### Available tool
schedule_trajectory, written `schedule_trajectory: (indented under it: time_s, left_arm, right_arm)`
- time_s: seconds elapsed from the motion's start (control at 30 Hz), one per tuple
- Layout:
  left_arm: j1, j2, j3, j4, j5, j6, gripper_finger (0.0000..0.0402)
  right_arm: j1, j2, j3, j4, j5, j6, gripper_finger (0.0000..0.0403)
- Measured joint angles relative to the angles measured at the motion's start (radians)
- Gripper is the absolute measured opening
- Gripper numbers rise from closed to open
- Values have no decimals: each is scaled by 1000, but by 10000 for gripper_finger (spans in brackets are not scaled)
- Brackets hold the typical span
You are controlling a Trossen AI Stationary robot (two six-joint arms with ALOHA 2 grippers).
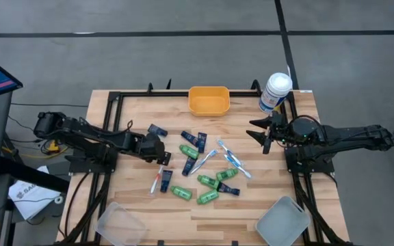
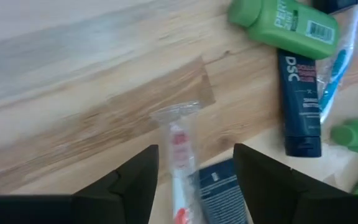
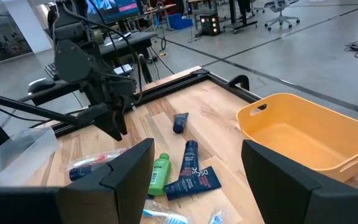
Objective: Pick & Place Travel size toiletries
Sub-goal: Put the red toothbrush into the transparent bin
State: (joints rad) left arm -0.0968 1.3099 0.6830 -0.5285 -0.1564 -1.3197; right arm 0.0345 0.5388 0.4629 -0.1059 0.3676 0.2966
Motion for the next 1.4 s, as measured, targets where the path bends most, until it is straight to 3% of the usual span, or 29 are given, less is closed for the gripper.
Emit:
schedule_trajectory:
  time_s: [0.27, 0.8, 0.93, 1.17, 1.4]
  left_arm:
    - [-19, 127, 11, 34, 59, 2, 203]
    - [-24, 274, 56, 33, 50, 39, 199]
    - [-24, 262, 53, 24, 49, 39, 161]
    - [-24, 198, 48, 27, 14, 39, 39]
    - [-24, 80, 48, 15, 20, 40, 41]
  right_arm:
    - [0, 0, 0, -4, 0, 0, 235]
    - [0, 0, 0, -19, 0, 3, 235]
    - [0, 0, 0, -24, 0, 3, 235]
    - [0, 0, 0, -24, 0, 2, 235]
    - [0, 0, 0, -23, 0, 0, 235]
